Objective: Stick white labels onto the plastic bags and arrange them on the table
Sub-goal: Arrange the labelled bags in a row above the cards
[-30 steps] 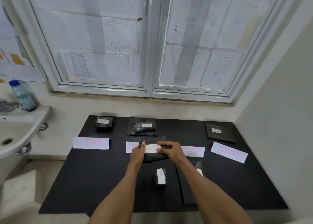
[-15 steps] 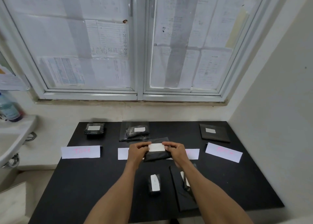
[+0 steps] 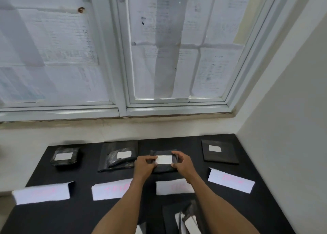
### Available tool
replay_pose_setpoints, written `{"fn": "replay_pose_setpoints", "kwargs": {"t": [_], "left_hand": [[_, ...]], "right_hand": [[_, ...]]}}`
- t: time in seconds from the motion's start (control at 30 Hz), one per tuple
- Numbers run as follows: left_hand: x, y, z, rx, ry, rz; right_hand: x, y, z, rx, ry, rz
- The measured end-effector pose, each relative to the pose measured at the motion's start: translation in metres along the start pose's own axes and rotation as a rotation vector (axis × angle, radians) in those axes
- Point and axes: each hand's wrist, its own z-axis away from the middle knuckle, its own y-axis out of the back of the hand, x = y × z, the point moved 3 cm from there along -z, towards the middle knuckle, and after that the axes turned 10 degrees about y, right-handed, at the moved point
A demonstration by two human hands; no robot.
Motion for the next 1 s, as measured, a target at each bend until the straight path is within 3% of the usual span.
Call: {"fn": "replay_pose_setpoints", "kwargs": {"t": [0.2,0.47,0.73,1.0], "left_hand": [[-0.001,-0.066,-0.078,0.016,0.083,-0.085],[-0.007,-0.112,-0.132,-0.065,0.186,-0.115],[-0.004,-0.119,-0.137,-0.061,0.268,-0.066],[0.006,-0.11,-0.116,-0.043,0.218,-0.028]], "right_hand": [[0.045,0.029,-0.076,-0.036,-0.105,0.146],[0.098,0.023,-0.137,-0.054,-0.215,0.019],[0.106,0.021,-0.147,-0.105,-0.241,0.109],[0.088,0.024,-0.137,-0.11,-0.256,0.157]]}}
